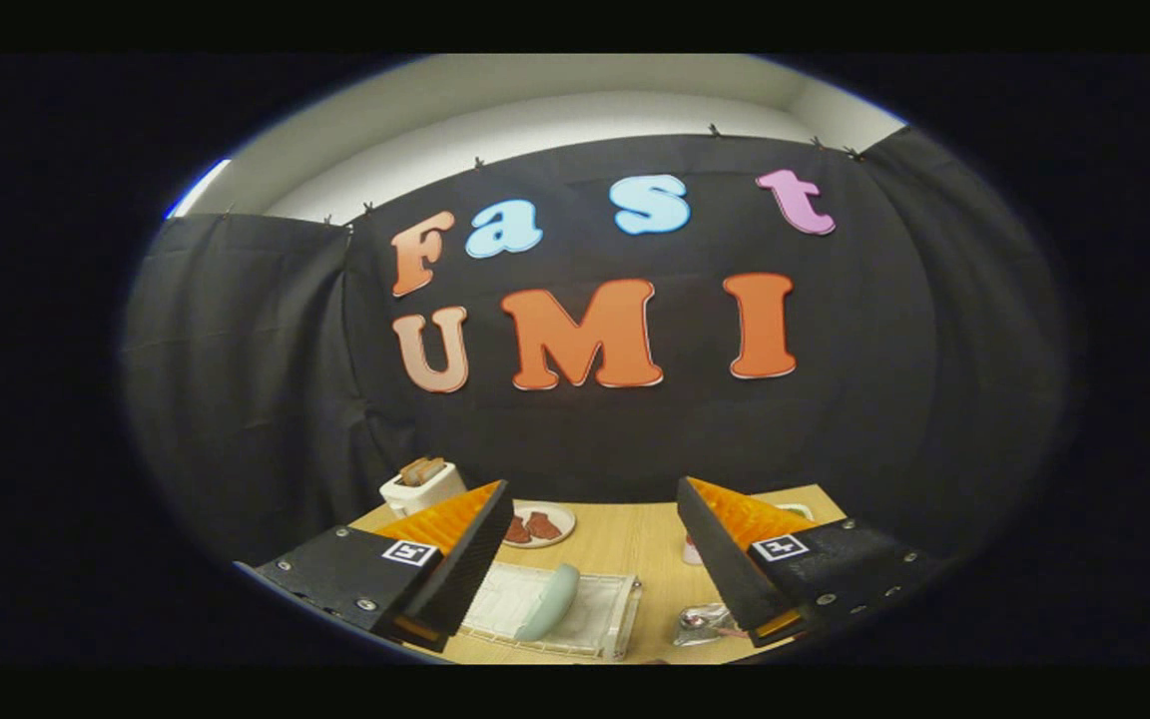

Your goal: Take the plate from the dish rack, then take the spoon from the basket and place it into the plate.

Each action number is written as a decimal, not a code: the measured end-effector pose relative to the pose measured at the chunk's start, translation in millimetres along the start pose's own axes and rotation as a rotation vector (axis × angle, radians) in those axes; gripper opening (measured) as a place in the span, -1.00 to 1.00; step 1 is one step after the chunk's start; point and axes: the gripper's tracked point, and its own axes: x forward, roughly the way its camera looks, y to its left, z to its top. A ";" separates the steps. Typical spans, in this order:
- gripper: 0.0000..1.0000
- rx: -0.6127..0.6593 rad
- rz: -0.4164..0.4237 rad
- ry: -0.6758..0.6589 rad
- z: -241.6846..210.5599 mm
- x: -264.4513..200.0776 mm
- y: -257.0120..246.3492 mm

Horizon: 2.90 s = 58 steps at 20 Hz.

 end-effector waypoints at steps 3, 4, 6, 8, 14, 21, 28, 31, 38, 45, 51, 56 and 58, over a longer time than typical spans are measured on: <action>0.97 0.042 0.016 0.102 -23.3 12.9 2.7; 0.97 0.055 0.016 0.122 -28.2 18.6 2.6; 0.97 0.075 0.028 0.173 -42.9 27.9 7.3; 0.97 0.081 0.045 0.241 -62.9 37.0 14.4; 0.96 0.078 0.057 0.438 -117.2 64.4 24.5; 0.95 0.067 0.064 0.700 -184.3 82.3 36.8; 0.60 0.055 0.014 0.908 -232.5 83.5 47.8; 0.39 0.034 -0.035 0.964 -246.0 81.7 48.5; -0.26 0.001 -0.203 1.021 -261.7 75.6 49.4; -0.46 -0.189 -0.415 0.944 -250.8 69.9 37.2; -0.55 -0.227 -0.525 0.874 -237.4 59.2 38.0; -0.55 -0.351 -0.587 0.787 -209.1 59.6 37.0; -0.55 -0.354 -0.584 0.770 -201.0 55.2 41.2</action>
